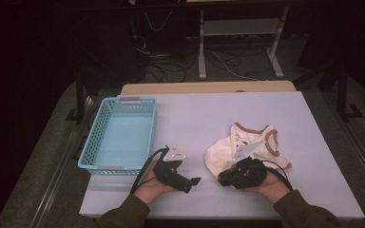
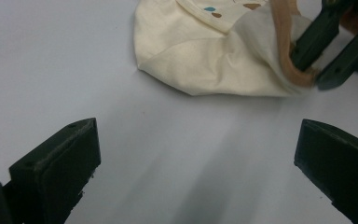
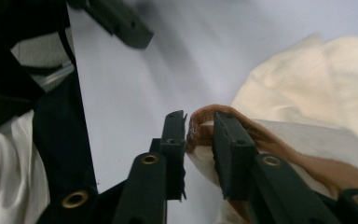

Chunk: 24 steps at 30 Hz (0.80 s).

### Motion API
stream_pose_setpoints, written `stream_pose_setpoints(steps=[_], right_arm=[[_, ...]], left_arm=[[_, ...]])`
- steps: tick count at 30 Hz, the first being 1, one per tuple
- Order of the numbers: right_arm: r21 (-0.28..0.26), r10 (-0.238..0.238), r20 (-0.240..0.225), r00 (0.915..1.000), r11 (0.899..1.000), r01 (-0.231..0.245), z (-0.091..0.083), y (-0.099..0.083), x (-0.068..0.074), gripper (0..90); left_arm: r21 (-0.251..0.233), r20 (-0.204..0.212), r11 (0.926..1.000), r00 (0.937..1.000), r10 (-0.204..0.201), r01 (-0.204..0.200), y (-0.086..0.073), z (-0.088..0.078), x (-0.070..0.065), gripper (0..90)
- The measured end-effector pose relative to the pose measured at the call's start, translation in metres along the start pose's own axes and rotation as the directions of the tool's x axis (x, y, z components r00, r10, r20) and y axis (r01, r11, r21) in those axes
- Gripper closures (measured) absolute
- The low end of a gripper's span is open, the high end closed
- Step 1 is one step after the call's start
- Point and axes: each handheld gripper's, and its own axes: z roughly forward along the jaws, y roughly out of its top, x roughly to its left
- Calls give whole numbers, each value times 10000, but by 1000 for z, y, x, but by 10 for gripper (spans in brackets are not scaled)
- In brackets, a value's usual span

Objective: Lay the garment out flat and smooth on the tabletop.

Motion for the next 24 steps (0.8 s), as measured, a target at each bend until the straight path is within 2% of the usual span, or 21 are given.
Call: stream_pose_setpoints(steps=[2,7,14,18,19,24], right_arm=[[-229,54,137,9999,9997,-51,-9,0,-4,692],[-765,514,675,9964,9960,-462,-31,-3,-19,670],[-1452,1159,1262,9852,9846,-972,-53,-8,-40,667],[-1503,1398,1507,9786,9817,-1171,-59,-11,-48,667],[-1453,1614,1734,9715,9799,-1369,-62,-16,-57,663],[-1237,2065,1915,9595,9749,-1852,-65,-27,-71,656]], left_arm=[[-151,-20,9998,9999,-131,131,0,1,-1,0],[-121,-8,9999,10000,-86,86,0,1,-1,0],[-38,9,10000,10000,0,0,0,1,-1,0],[-43,8,10000,10000,-13,13,0,1,-1,0],[-45,10,10000,10000,1,-1,0,1,-1,0],[-51,10,10000,10000,-5,5,0,1,-1,0]])
